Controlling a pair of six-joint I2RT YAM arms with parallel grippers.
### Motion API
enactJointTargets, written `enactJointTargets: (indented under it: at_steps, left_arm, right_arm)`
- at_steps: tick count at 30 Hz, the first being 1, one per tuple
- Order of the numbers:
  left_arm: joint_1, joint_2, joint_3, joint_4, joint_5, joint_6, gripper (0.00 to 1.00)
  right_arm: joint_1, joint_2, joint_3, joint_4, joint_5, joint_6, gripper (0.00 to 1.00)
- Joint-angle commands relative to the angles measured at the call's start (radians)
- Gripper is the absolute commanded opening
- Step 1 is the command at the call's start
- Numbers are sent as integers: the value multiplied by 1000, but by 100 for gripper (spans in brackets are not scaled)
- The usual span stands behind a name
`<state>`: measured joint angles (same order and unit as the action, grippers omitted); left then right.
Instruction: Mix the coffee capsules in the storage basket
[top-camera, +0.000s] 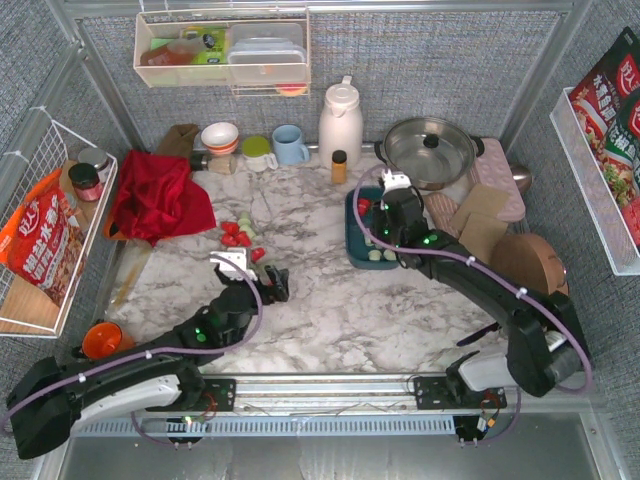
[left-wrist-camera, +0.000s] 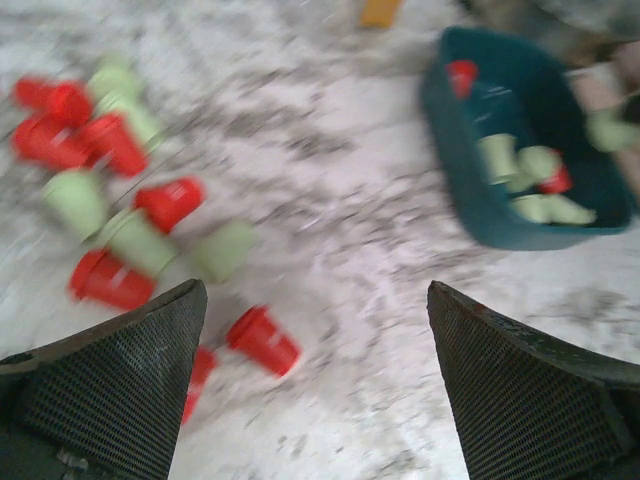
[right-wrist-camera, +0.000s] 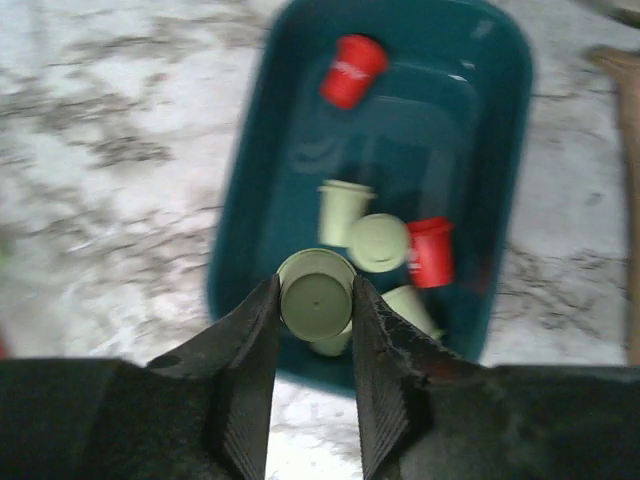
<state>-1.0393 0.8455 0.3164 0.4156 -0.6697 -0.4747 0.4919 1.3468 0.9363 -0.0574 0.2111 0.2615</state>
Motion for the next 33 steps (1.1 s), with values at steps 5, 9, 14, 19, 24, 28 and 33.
enactJointTargets:
  at_steps: [5, 9, 14, 19, 24, 28, 33]
  left_arm:
    - [171, 34, 21, -498, 47, -347, 99]
    - [222, 110, 38, -534, 117, -348, 89]
    - [238, 177, 56, -568, 159, -330, 76]
    - [257, 200, 40, -536, 198, -316, 67]
    - [280, 219, 43, -481, 207, -263, 65]
    - [300, 255, 57, -439, 221, -215, 65]
    - [324, 322, 85, -410, 272, -179, 60]
  right_arm:
    - [-62, 148, 116, -61, 40, -58, 61]
    - [-62, 150, 134, -105, 5, -72, 65]
    - [-62, 77, 98, -98, -22, -71, 66]
    - [-62, 56, 94, -91, -70, -54, 66]
    - [-61, 58, 92, -92, -98, -48, 66]
    - [-62, 57, 84, -93, -105, -50, 66]
    - [-62, 58, 87, -96, -119, -52, 66]
